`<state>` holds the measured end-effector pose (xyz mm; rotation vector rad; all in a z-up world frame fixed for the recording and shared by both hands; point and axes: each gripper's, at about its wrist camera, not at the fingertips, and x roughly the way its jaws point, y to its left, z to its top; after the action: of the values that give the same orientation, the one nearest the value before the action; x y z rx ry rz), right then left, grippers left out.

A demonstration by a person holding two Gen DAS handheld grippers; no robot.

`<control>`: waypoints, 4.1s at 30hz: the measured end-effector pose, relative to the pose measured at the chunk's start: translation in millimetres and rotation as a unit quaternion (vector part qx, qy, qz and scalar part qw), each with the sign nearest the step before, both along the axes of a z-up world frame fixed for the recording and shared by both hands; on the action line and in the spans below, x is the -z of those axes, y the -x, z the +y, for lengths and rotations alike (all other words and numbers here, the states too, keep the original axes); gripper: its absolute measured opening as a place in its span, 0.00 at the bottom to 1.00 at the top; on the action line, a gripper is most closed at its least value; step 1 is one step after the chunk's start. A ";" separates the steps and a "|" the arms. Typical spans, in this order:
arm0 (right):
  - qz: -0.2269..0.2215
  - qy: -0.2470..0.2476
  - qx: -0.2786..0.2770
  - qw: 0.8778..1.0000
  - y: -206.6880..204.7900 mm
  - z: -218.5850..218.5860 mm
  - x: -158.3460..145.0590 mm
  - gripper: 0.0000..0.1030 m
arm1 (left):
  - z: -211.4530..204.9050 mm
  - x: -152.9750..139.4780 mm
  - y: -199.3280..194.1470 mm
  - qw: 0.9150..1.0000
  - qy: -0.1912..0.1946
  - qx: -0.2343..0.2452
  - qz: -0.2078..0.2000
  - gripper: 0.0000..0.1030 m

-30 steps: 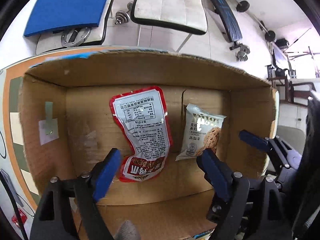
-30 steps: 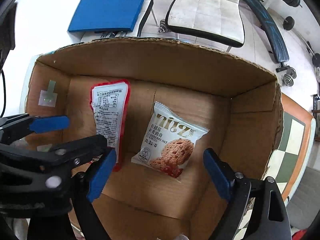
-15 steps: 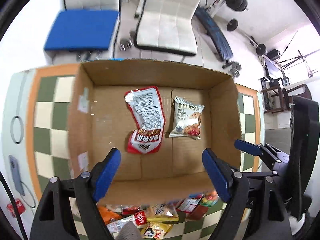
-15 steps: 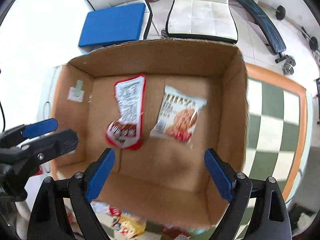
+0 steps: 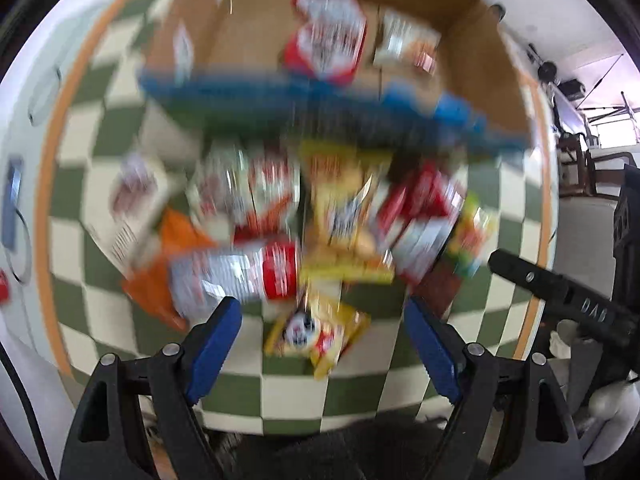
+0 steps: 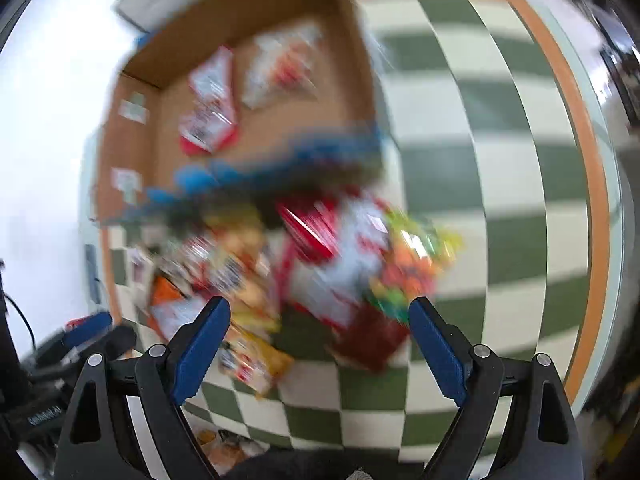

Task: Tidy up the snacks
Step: 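Grasp the yellow panda snack bag with the left tool while the right tool grasps the candy-ball bag, then carry both bags over the box and open both tools to release them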

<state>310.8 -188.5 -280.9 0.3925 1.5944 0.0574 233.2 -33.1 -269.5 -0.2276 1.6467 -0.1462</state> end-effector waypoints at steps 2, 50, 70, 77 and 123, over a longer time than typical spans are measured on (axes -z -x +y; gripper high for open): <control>0.027 -0.002 0.016 1.000 19.5 -8.1 22.7 0.90 | -6.2 22.7 17.1 1.000 0.008 0.012 0.022 0.81; 0.085 0.058 0.061 0.993 29.0 -82.7 100.8 0.50 | -68.6 86.0 69.3 0.991 -0.034 0.112 0.071 0.76; 0.063 0.044 0.041 0.996 42.3 -57.6 86.8 0.50 | -65.0 121.2 28.3 0.986 -0.062 0.092 0.123 0.76; 0.061 0.041 0.038 0.997 41.2 -53.3 86.3 0.49 | -57.2 108.4 43.5 0.991 -0.036 0.069 0.111 0.54; -0.061 0.080 -0.100 0.990 -264.9 24.6 -26.9 0.83 | 23.9 -35.2 -277.8 0.994 -0.083 -0.035 -0.069 0.88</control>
<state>575.7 -163.9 -254.0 0.1026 1.5001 0.1038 511.0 -9.2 -234.4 -0.1462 1.5020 0.0280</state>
